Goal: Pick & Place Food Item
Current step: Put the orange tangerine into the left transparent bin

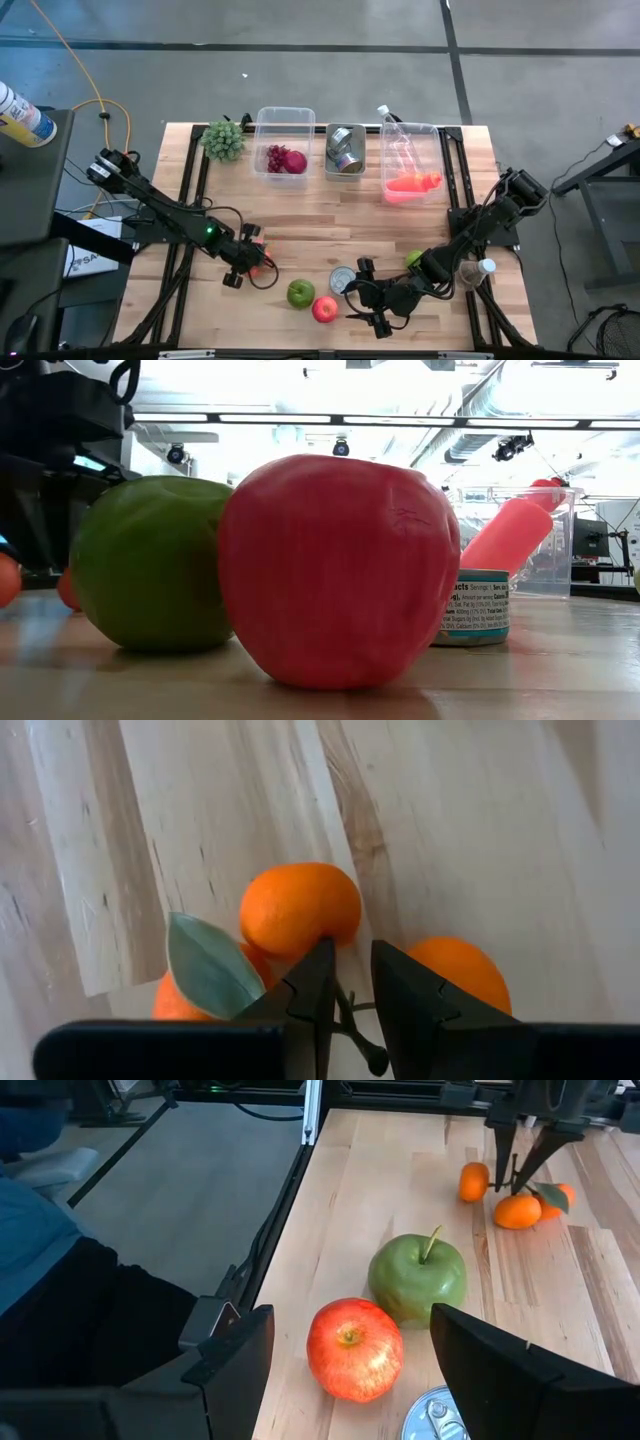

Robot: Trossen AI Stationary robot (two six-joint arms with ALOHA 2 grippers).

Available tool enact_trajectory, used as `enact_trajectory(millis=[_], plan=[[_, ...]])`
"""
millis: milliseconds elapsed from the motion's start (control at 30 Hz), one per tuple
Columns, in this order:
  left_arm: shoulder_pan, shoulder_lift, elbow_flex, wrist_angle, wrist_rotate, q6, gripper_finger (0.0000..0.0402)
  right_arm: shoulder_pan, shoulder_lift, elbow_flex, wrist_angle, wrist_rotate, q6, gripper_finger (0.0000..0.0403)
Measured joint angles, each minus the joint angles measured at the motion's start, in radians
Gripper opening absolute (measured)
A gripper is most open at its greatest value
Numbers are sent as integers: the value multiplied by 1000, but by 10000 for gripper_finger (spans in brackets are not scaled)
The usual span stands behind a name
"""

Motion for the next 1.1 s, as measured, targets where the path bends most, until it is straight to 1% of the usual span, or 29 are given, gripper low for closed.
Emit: enact_trajectory(millis=[100, 267, 333, 433, 467, 533, 633, 733, 800, 900, 933, 1000, 1100], plan=[[-1, 0, -1, 10, 1, 0, 62, 0, 0, 0, 0, 0, 0, 258], [0, 1, -2, 25, 4, -50, 62, 0, 0, 0, 0, 0, 0, 258], [0, 1, -2, 26, 31, 8, 62, 0, 0, 0, 0, 0, 0, 258], [-9, 1, -2, 28, 127, 127, 63, 0, 0, 0, 0, 0, 0, 258], [-10, 1, -2, 33, 144, 148, 65, 0, 0, 0, 0, 0, 0, 258], [-11, 1, -2, 42, 150, 147, 69, 0, 0, 0, 0, 0, 0, 258], [-2, 1, -2, 46, 134, 73, 71, -1, 0, 0, 0, 0, 0, 258], [17, -3, -2, 62, 135, 60, 71, -1, 0, 0, -1, -11, 27, 258], [26, -13, -2, 80, 156, 94, 71, -1, 0, 0, -1, -40, 33, 258], [29, -39, -2, 101, 211, 189, 71, -1, 0, 0, -5, -49, 32, 258], [27, -47, -2, 114, 217, 200, 71, -1, 0, 0, -6, -49, 30, 258], [25, -66, -2, 161, 201, 191, 71, -1, 0, 0, -6, -49, 29, 258], [32, -100, -2, 214, 134, 165, 71, -1, 0, 0, -7, -46, 26, 258]])
